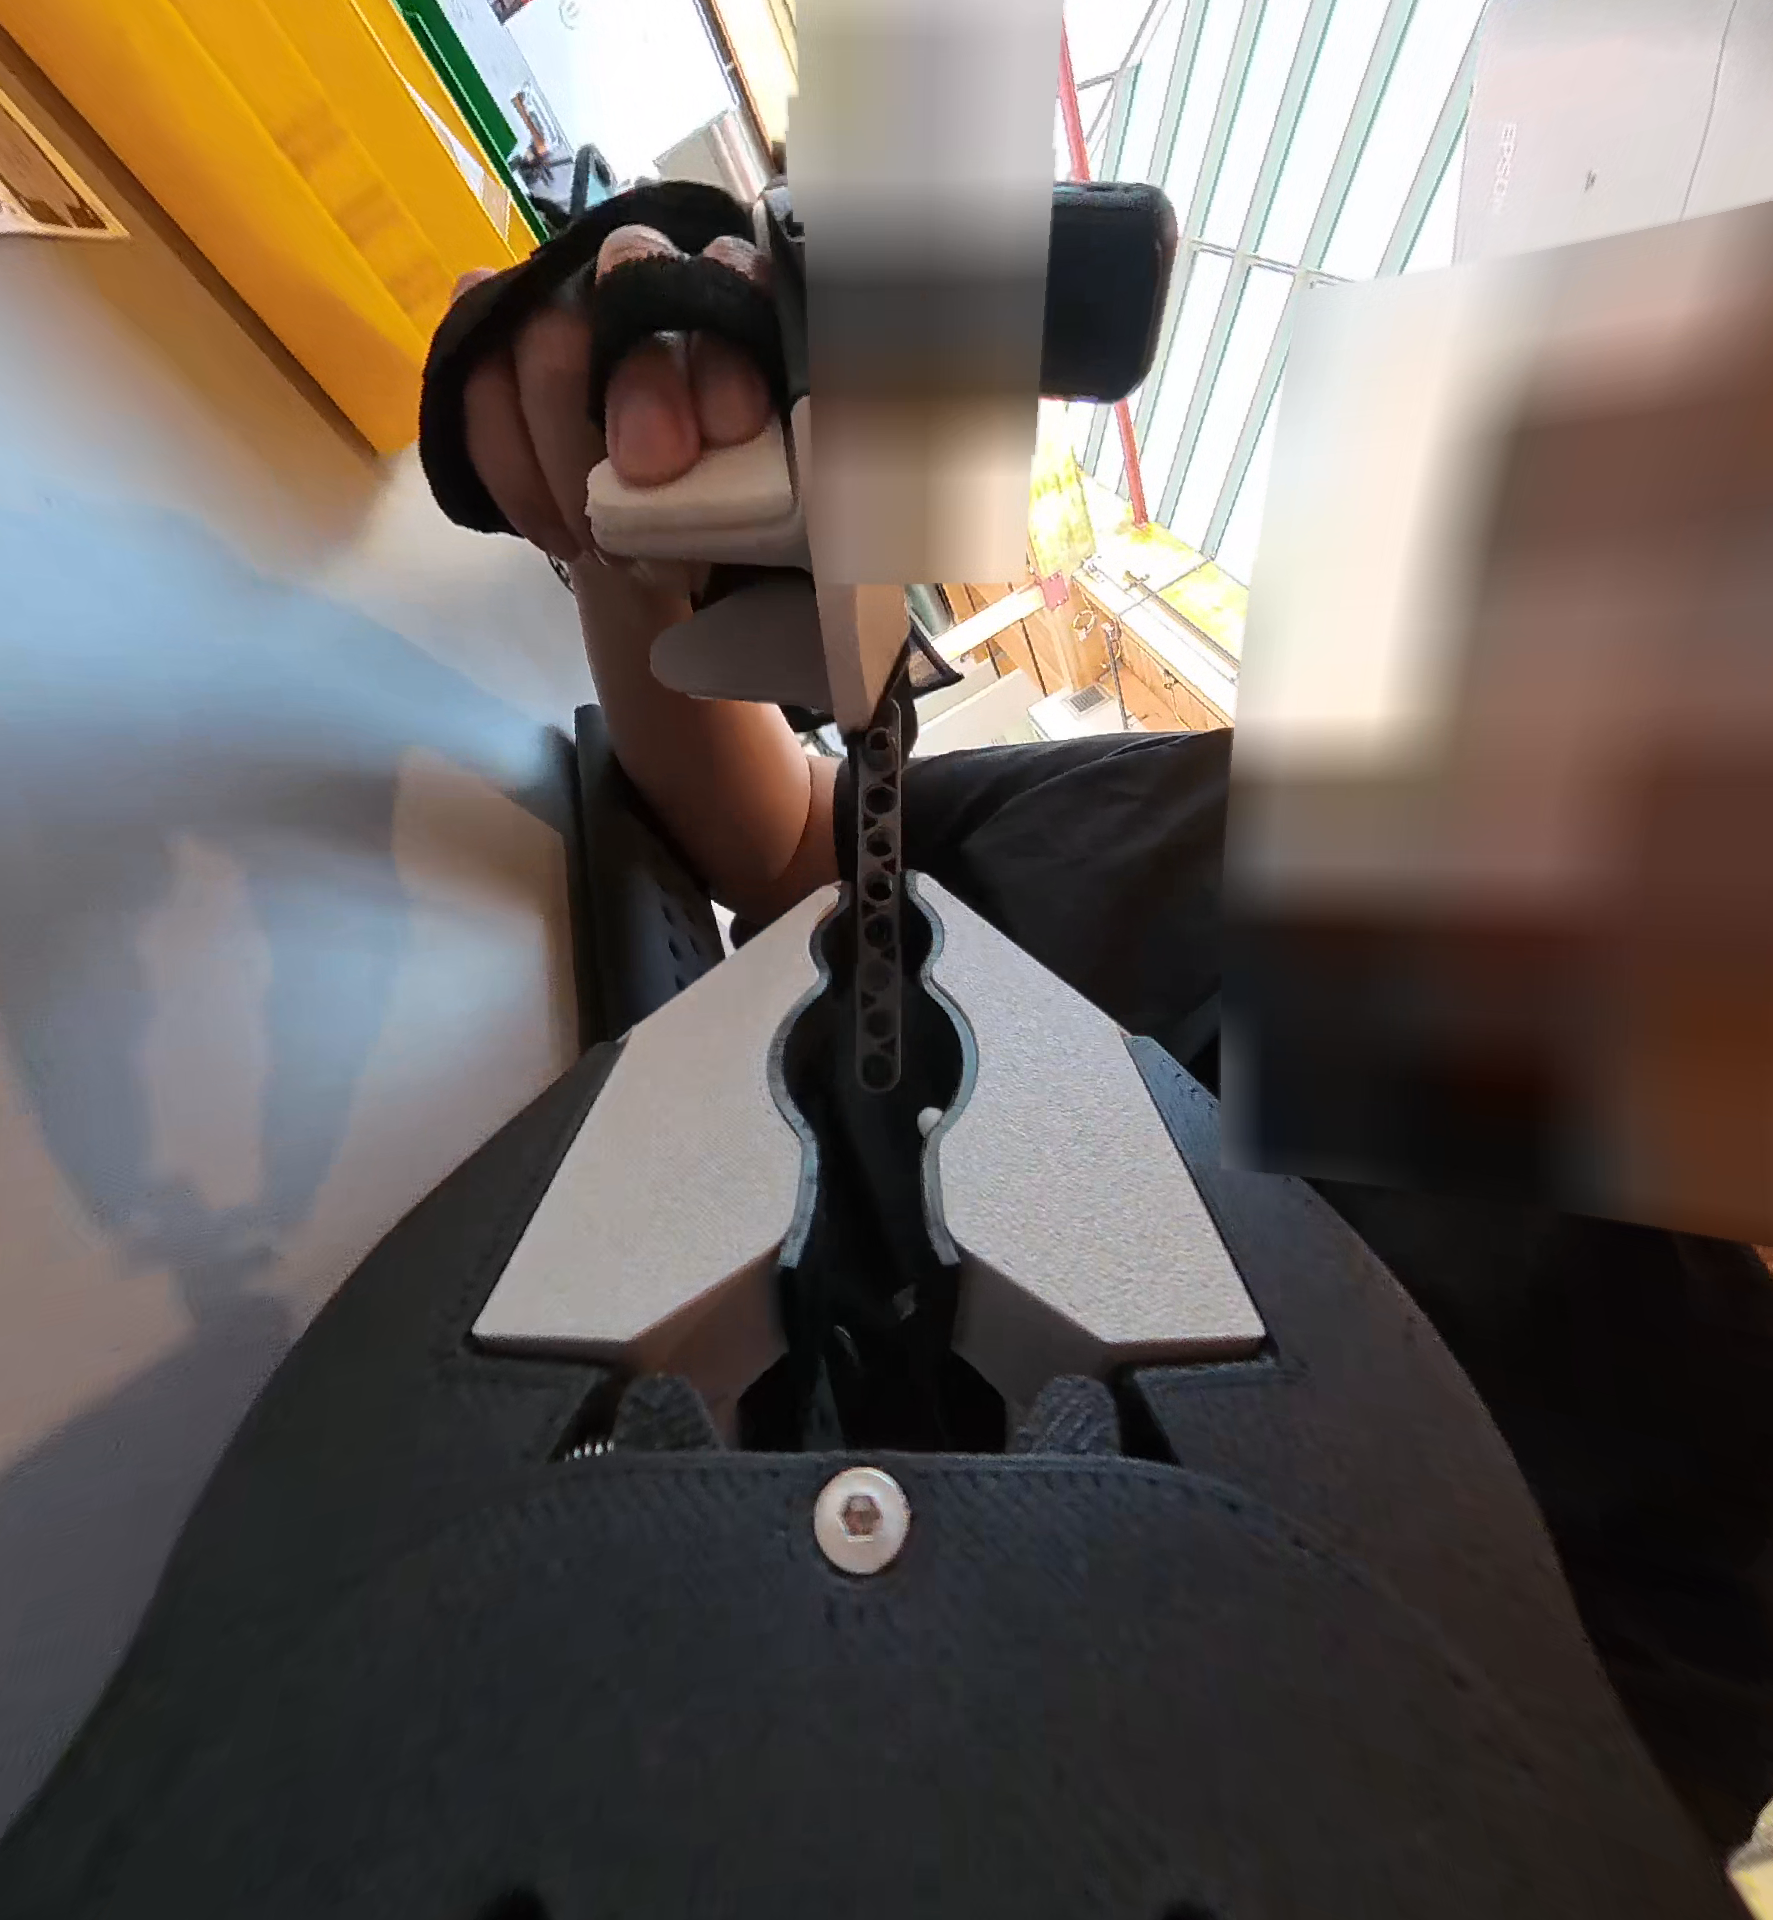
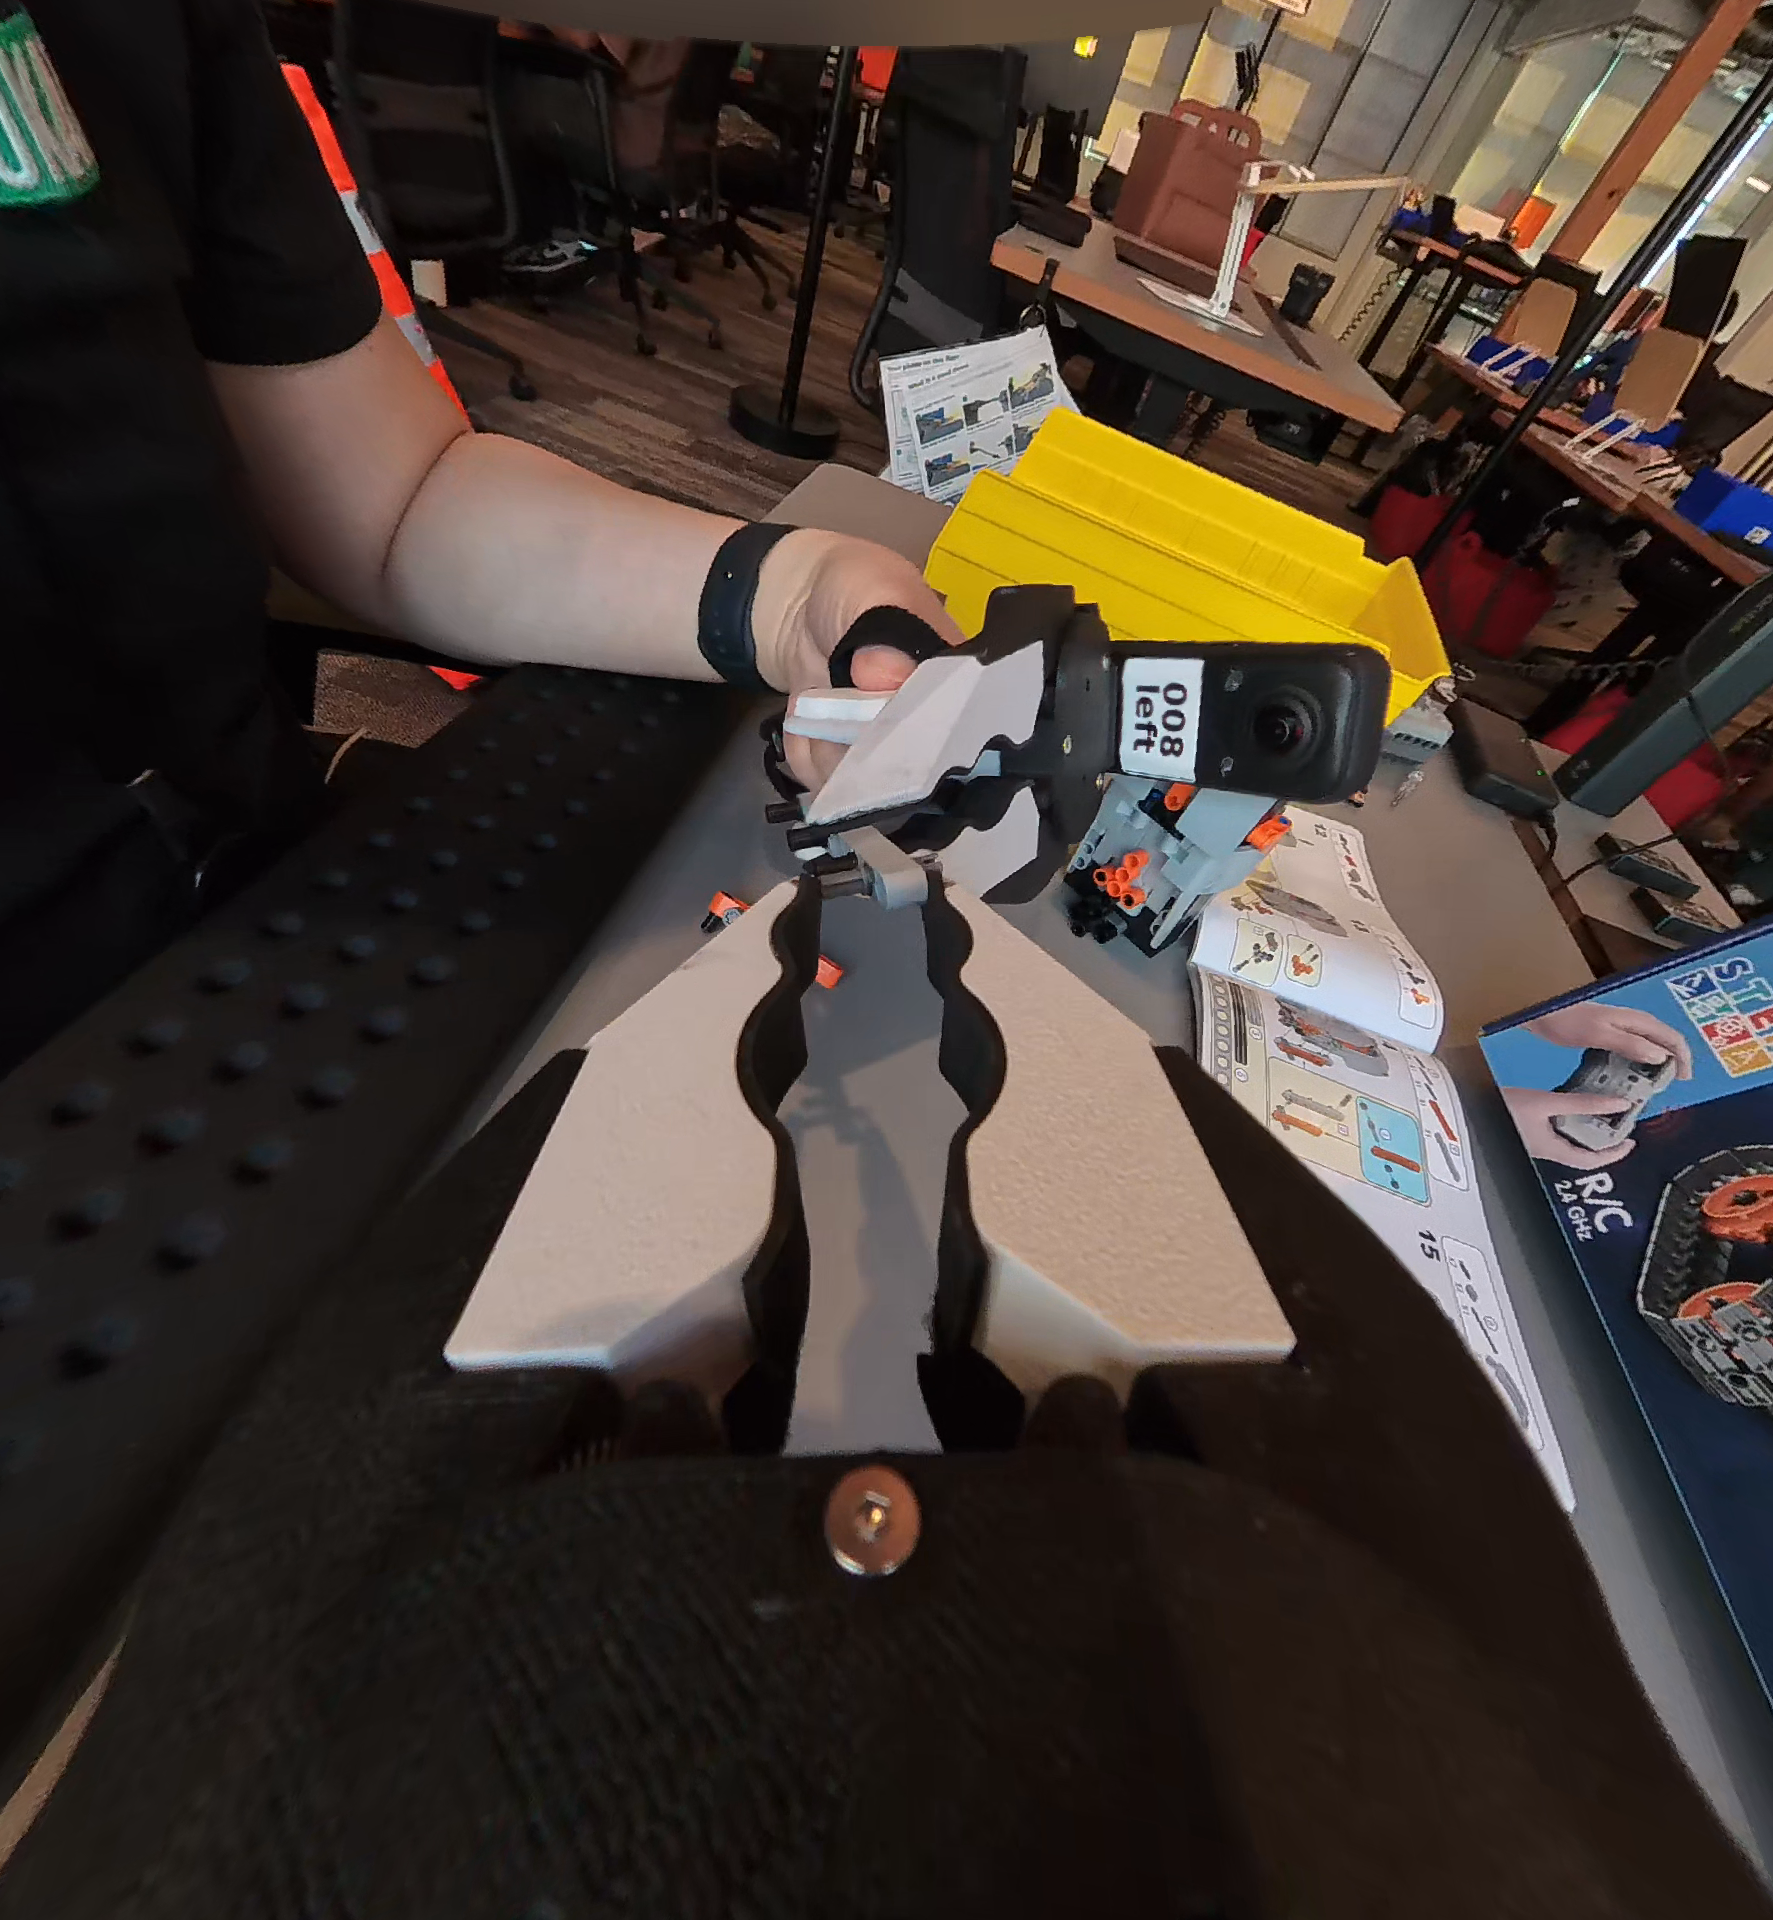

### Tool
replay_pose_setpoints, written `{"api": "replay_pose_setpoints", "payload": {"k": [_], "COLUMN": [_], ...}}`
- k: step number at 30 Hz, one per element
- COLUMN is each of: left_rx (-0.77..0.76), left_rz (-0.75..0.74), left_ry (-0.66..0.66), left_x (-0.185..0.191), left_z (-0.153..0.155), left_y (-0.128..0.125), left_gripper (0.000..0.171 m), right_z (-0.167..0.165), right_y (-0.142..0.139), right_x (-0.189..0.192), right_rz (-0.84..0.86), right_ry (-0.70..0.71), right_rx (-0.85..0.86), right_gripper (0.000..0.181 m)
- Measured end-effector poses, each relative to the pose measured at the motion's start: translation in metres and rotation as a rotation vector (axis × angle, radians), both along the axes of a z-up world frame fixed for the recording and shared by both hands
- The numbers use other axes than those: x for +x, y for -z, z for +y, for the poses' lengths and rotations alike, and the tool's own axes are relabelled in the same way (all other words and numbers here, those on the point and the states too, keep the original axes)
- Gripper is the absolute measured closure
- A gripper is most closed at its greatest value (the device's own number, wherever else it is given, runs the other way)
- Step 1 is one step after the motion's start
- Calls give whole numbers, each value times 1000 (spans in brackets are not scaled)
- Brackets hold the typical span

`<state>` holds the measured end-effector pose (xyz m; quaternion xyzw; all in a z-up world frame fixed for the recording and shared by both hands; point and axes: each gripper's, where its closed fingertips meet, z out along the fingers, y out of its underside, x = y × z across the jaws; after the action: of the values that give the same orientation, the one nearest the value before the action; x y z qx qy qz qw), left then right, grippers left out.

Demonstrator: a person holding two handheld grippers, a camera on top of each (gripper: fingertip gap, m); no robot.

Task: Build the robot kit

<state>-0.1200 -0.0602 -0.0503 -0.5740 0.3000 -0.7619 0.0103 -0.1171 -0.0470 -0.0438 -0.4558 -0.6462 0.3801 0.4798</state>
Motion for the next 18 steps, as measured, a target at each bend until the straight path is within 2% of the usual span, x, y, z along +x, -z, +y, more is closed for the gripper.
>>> {"api": "replay_pose_setpoints", "payload": {"k": [5,18], "left_rx": [-31,-24], "left_rz": [34,61], "left_ry": [2,20], "left_x": [-4,-8], "left_z": [1,-2], "left_y": [4,6], "left_gripper": [166,166], "right_z": [2,-2], "right_y": [4,6], "right_x": [-3,-7], "right_rz": [-19,-28], "right_ry": [20,-1], "right_rx": [29,-44], "right_gripper": [162,162]}}
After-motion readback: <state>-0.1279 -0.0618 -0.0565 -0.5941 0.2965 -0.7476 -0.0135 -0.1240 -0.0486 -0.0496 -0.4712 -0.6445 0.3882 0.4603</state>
